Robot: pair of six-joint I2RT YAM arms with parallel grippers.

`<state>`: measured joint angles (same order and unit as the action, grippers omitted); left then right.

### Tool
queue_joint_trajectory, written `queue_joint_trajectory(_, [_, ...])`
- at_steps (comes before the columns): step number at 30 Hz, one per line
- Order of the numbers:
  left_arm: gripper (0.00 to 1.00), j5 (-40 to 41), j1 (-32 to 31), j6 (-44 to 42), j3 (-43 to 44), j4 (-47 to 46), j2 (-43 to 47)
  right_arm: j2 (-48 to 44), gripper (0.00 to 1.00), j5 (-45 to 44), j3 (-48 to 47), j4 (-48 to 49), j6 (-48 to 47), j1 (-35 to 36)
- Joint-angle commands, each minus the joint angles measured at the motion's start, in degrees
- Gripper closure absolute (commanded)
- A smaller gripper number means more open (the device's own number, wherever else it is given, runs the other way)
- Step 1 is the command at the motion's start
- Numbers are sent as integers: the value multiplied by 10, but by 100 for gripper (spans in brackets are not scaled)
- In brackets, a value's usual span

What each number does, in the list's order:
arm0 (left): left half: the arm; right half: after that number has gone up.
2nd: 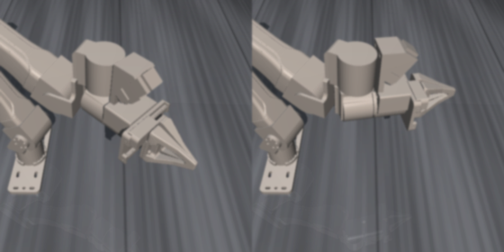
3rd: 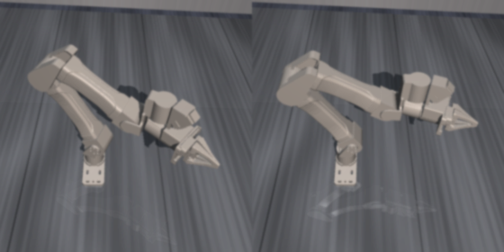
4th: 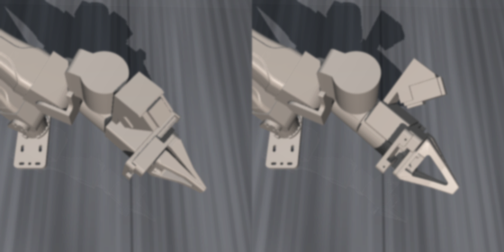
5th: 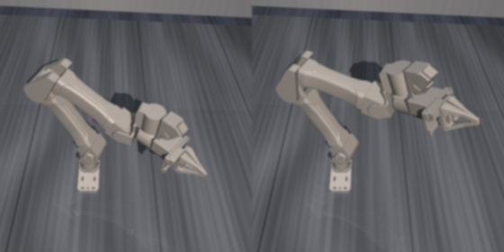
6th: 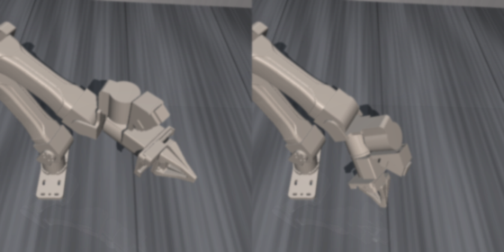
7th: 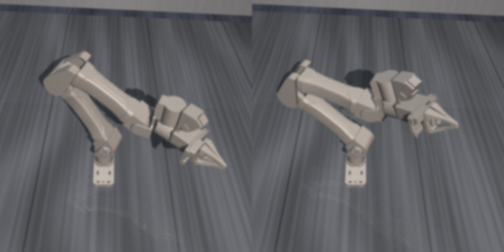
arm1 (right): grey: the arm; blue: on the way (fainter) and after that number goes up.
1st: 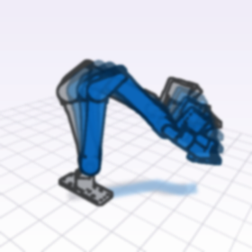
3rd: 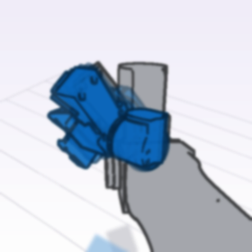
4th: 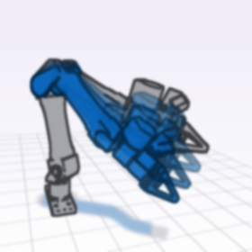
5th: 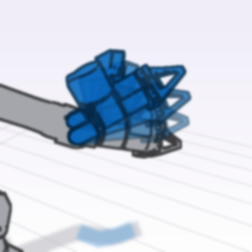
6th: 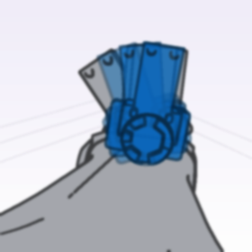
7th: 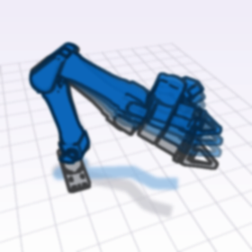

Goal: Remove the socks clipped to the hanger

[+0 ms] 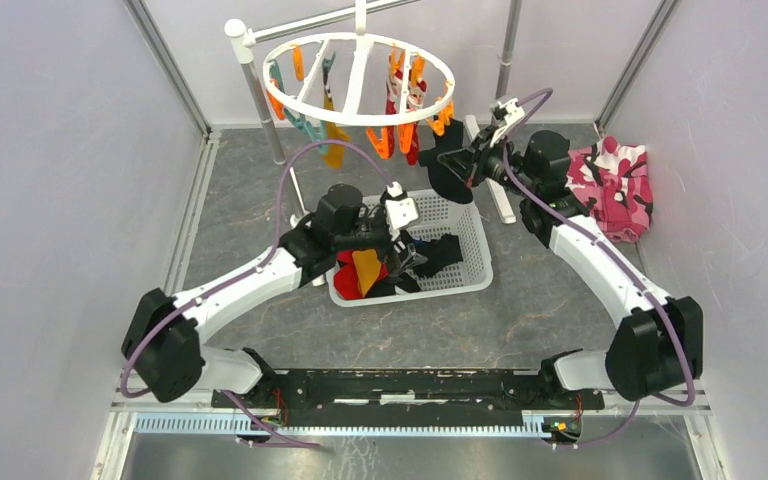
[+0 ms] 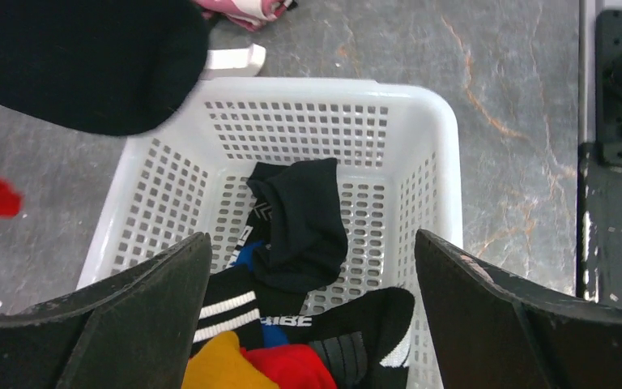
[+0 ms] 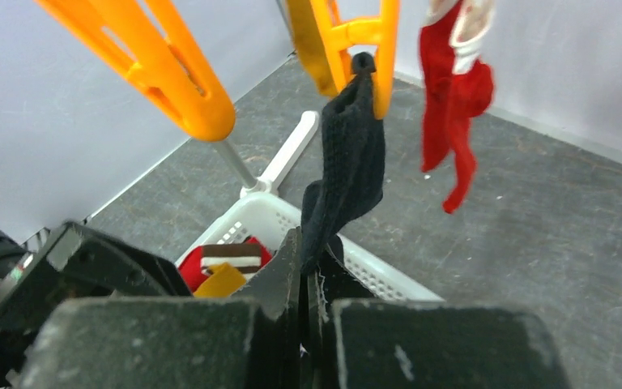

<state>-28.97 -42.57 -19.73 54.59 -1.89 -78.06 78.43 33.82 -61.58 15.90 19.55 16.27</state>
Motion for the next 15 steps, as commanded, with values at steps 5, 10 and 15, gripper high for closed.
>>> queue_joint_trajectory(5, [0,41,3,90,-17,-39,85,-77,100,-75,4,-86,-36,93])
queue_joint_trajectory(10, [0,42,9,142,-44,-66,133,-89,100,-107,-3,-109,-13,178])
queue_joint_trajectory(15, [0,124,9,126,-70,-69,182,-87,100,-108,-17,-118,27,204])
